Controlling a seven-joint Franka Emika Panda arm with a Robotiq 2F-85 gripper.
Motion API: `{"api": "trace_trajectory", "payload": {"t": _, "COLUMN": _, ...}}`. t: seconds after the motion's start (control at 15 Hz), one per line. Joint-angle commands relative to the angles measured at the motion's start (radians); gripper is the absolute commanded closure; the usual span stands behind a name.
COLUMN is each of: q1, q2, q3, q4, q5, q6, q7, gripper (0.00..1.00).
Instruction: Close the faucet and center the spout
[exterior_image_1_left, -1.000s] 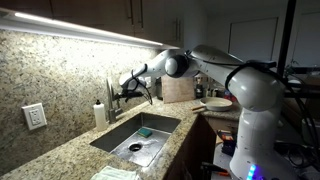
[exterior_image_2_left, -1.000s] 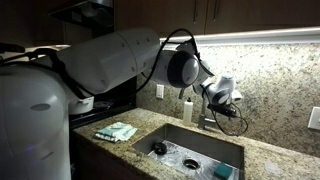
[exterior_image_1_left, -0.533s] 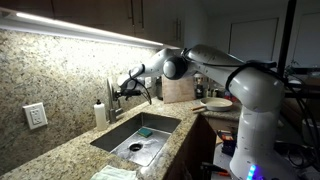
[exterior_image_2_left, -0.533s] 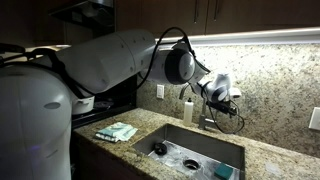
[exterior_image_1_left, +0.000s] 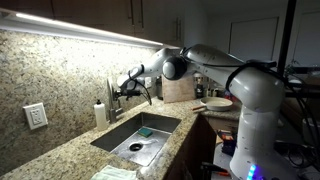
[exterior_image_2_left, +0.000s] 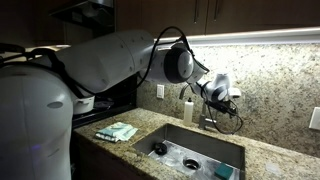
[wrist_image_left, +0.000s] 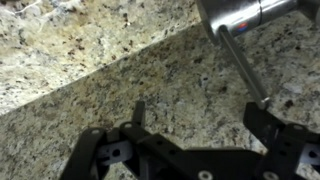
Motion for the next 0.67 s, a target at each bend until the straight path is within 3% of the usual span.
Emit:
{"api": "trace_trajectory", "payload": {"t": 0.0, "q1": -0.028, "q2": -0.061, "q3": 0.028, "q4": -0.047, "q5": 0.038, "q6": 0.118, "q7": -0.028, "gripper": 0.00}}
{"api": "trace_trajectory", "payload": {"t": 0.27, "q1": -0.067, "q2": -0.165, "q3": 0.087, "q4": -0.192, "q5": 0.049, "q6": 0.210, "q7": -0.126, "gripper": 0.00}}
{"api": "trace_trajectory", "payload": {"t": 0.6, "q1": -0.116, "q2": -0.334, "q3": 0.115, "q4": -0.397, "q5": 0.050, "q6": 0.314, "q7": -0.136, "gripper": 0.00}}
